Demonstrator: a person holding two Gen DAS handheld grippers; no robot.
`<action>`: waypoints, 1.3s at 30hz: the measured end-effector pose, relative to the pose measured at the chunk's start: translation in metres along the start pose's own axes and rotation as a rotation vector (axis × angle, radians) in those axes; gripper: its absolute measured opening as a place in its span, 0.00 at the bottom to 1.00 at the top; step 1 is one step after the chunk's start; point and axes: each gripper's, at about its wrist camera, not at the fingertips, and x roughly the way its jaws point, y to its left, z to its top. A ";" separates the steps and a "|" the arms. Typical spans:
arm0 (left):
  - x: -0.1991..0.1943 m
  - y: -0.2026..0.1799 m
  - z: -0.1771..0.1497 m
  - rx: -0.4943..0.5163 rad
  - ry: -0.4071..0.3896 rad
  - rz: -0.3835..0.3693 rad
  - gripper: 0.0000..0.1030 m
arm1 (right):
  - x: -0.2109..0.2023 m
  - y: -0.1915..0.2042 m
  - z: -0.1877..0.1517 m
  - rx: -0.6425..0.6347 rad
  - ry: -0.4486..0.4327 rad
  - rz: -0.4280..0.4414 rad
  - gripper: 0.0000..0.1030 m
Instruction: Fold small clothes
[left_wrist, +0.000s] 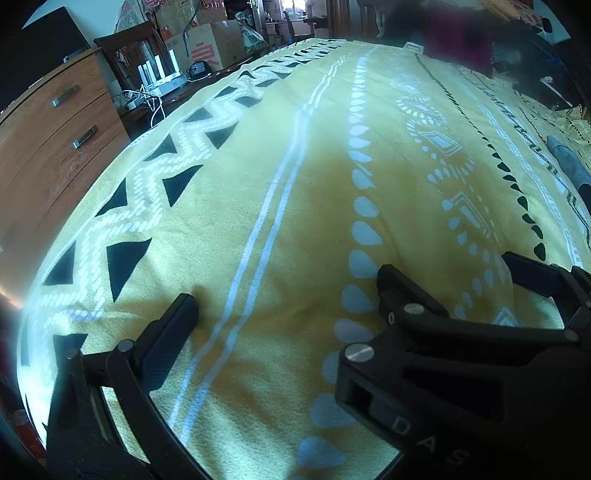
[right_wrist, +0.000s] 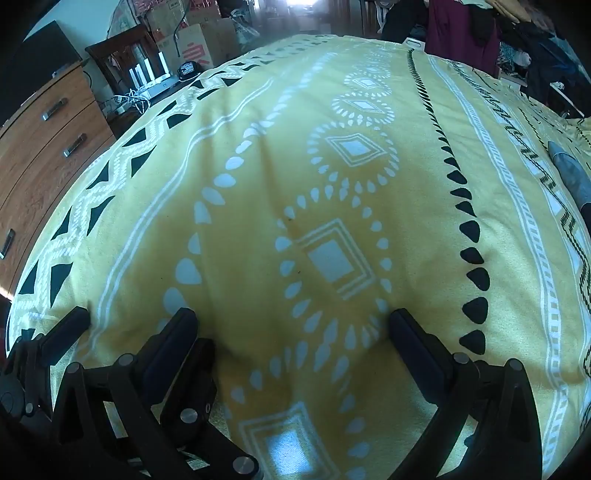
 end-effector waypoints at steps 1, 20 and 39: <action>0.000 0.002 -0.001 0.000 0.000 -0.002 1.00 | 0.000 0.000 0.000 0.000 0.000 0.000 1.00; 0.000 0.002 -0.001 -0.003 -0.001 -0.003 1.00 | 0.000 0.000 0.000 0.000 -0.001 0.000 1.00; -0.001 0.004 -0.003 -0.002 -0.002 -0.002 1.00 | 0.000 0.001 0.000 0.000 0.000 -0.001 1.00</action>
